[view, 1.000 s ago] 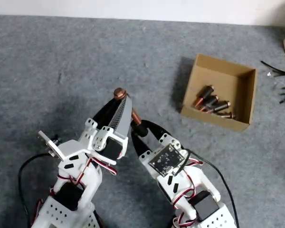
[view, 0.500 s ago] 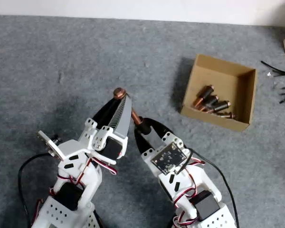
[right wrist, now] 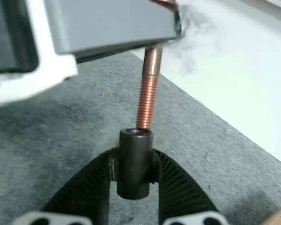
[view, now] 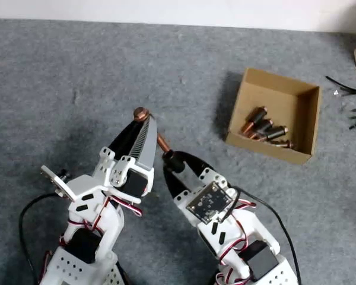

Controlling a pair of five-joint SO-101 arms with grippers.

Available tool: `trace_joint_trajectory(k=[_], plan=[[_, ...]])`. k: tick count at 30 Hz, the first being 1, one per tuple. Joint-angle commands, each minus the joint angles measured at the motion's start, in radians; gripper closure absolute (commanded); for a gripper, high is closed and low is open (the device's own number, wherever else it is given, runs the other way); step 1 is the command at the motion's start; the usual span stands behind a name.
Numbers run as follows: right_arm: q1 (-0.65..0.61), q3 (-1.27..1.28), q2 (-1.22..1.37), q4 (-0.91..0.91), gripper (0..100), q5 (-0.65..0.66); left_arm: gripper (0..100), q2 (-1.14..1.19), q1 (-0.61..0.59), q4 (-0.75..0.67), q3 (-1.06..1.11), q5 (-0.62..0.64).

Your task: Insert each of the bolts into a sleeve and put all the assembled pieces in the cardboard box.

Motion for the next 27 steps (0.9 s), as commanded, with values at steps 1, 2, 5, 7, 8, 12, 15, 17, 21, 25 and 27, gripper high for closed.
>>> trace_joint_trajectory(k=[1, 2, 5, 7, 8, 12, 15, 17, 21, 25, 27], plan=[[-0.022, -0.074, -0.019, -0.004, 99.5, 0.009, 99, 0.005, 0.001, 0.003, 0.021, 0.002], [-0.021, -0.074, -0.019, -0.004, 99.5, 0.009, 99, 0.005, 0.002, 0.005, 0.021, 0.002], [-0.019, -0.074, -0.019, -0.005, 99.5, 0.009, 99, 0.005, 0.022, 0.015, 0.021, 0.003], [-0.01, -0.074, -0.019, -0.005, 99.5, 0.009, 99, 0.004, 0.03, 0.035, 0.021, 0.003], [0.004, -0.076, -0.019, -0.007, 99.5, 0.009, 99, 0.004, 0.031, 0.041, 0.021, 0.003], [0.038, -0.073, -0.019, -0.008, 99.5, 0.008, 99, -0.004, 0.082, 0.081, 0.021, 0.003], [0.044, -0.071, -0.019, -0.008, 99.5, 0.003, 99, -0.004, 0.122, 0.106, 0.021, 0.003], [0.044, -0.071, -0.019, -0.008, 99.5, 0.003, 99, -0.004, 0.14, 0.117, 0.021, 0.003], [0.044, -0.07, -0.019, -0.008, 99.5, 0.003, 99, -0.004, 0.183, 0.15, 0.021, 0.003], [0.044, -0.053, -0.019, -0.008, 99.5, 0.003, 99, -0.005, 0.191, 0.157, 0.021, 0.002], [0.044, -0.044, -0.019, -0.008, 99.5, 0.005, 99, -0.001, 0.191, 0.157, 0.021, 0.002]])
